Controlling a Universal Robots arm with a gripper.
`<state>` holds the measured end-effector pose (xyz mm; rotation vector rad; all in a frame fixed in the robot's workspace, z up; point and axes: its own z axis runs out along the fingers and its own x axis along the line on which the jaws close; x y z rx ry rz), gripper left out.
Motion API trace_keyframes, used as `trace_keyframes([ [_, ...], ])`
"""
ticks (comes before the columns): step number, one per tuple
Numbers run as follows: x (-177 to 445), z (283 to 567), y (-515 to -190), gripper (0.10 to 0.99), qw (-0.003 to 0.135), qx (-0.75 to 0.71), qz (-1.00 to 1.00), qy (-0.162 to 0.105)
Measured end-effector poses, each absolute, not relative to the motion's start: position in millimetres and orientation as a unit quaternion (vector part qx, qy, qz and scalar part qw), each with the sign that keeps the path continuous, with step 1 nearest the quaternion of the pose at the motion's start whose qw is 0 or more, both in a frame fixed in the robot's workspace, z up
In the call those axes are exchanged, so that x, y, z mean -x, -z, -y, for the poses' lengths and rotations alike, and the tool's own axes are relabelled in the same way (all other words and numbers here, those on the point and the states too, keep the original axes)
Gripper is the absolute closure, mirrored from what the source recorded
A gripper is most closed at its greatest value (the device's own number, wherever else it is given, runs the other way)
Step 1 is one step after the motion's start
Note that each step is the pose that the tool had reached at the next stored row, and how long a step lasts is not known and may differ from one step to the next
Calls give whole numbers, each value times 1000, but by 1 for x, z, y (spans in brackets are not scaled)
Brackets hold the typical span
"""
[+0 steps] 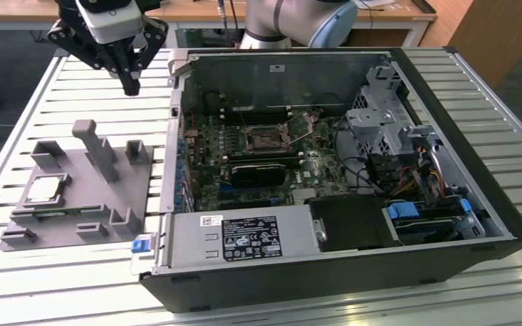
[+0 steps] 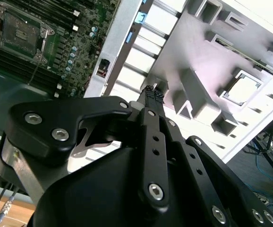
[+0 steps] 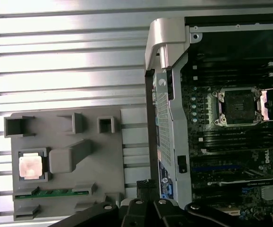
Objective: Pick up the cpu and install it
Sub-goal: 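Reach for the cpu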
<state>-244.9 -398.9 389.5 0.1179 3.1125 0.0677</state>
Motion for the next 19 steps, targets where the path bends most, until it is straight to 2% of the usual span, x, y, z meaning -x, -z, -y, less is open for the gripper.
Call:
trace_keyframes([
  [19, 254, 399, -389, 980, 13, -38, -999, -22],
])
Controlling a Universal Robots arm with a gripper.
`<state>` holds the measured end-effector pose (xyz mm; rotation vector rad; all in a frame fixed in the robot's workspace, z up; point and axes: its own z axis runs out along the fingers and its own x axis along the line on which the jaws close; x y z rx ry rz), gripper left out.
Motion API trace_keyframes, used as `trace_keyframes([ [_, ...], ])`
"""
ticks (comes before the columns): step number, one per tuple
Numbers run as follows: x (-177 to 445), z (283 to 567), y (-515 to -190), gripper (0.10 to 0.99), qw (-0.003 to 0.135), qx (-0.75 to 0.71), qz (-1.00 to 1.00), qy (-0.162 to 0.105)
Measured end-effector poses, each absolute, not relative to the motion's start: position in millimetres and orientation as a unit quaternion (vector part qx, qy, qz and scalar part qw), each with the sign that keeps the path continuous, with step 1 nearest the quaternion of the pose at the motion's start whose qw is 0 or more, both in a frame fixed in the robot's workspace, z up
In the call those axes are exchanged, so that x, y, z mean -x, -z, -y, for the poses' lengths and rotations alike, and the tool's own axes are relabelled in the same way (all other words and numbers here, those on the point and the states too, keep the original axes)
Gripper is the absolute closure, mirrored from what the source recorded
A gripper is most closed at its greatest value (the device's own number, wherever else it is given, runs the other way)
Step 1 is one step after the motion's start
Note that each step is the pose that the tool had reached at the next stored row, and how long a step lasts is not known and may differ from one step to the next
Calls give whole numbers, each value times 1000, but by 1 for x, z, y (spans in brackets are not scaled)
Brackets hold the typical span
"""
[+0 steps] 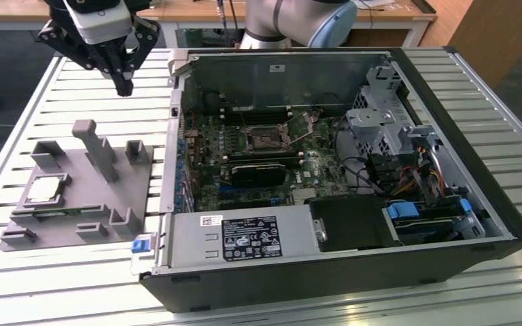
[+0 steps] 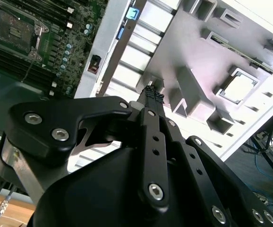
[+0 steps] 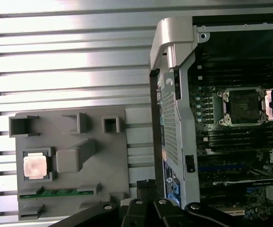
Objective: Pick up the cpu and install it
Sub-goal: 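Reach for the cpu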
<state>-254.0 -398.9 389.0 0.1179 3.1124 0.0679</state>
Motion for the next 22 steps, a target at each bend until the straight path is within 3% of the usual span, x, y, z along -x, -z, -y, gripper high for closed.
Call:
trace_keyframes([
  [22, 275, 399, -388, 980, 13, -38, -999, -22],
])
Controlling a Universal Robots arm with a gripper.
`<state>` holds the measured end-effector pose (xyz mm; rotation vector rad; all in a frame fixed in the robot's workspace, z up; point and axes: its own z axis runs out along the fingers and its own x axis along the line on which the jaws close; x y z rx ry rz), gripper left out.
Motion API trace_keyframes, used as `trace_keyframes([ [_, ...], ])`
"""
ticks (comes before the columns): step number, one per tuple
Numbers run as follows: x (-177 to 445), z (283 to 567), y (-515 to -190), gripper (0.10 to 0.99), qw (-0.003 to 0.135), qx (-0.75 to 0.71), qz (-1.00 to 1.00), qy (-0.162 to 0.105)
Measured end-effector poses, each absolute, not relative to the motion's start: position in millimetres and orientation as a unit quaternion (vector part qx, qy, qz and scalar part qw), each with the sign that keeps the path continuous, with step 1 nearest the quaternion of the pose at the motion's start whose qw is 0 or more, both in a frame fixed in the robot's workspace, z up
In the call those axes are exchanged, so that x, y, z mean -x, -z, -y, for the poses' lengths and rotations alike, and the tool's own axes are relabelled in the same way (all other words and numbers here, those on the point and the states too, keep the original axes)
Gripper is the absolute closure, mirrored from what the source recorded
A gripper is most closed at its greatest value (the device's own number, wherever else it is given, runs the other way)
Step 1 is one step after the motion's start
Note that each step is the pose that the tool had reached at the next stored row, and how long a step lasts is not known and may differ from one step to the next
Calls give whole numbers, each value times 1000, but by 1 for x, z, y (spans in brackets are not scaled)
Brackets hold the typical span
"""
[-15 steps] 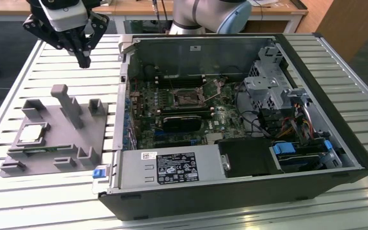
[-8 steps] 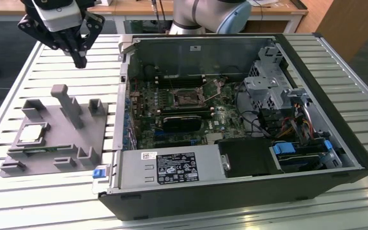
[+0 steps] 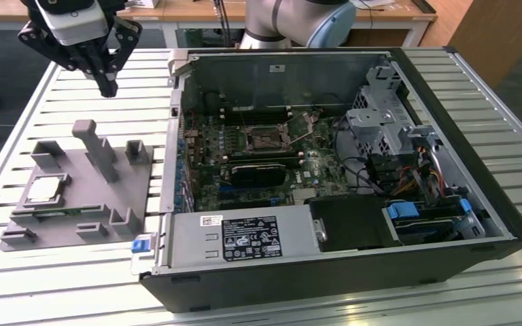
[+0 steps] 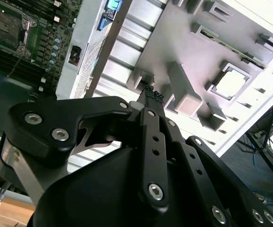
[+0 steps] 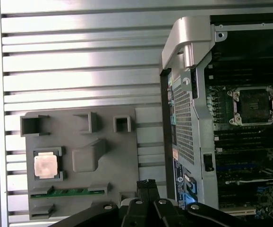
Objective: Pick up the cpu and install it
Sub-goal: 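Reach for the cpu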
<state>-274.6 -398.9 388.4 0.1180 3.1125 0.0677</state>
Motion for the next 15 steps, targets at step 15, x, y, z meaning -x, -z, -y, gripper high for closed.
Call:
trace_keyframes([
  [15, 285, 399, -388, 980, 13, -38, -999, -22],
])
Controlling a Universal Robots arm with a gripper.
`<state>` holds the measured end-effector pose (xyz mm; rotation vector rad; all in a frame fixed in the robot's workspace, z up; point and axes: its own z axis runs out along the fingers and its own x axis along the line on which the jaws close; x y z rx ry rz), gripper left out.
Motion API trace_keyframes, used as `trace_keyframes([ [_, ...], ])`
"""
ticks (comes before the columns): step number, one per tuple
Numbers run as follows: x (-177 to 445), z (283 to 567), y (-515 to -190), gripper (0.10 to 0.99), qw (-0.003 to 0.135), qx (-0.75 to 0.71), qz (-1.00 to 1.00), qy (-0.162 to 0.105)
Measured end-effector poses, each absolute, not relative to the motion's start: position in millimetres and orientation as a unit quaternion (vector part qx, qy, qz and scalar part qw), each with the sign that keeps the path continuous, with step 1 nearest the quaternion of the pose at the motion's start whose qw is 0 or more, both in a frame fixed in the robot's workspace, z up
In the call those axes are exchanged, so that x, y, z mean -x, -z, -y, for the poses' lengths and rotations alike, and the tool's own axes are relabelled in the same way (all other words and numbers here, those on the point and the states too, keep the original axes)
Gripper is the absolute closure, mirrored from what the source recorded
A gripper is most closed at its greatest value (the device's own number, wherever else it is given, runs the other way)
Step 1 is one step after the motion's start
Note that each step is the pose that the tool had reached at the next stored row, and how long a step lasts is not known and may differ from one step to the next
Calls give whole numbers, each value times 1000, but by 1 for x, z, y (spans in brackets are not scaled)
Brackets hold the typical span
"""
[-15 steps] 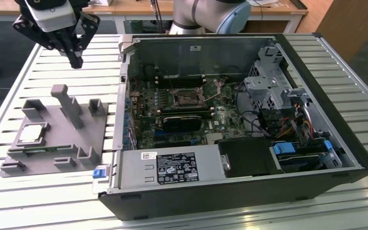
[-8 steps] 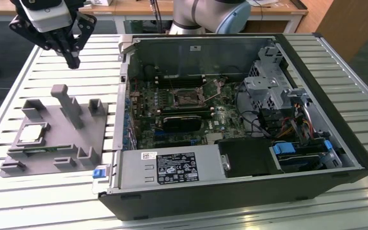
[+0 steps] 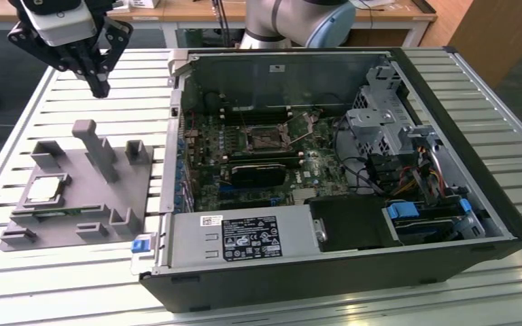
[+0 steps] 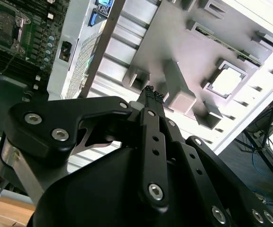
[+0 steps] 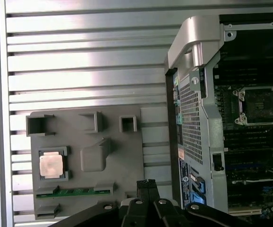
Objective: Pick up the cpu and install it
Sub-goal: 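Reach for the cpu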
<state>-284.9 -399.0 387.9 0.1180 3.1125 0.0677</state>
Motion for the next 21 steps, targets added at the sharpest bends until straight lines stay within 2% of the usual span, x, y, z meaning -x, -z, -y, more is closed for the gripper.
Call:
trace_keyframes([
  [21, 297, 399, -387, 980, 13, -38, -999, -22],
])
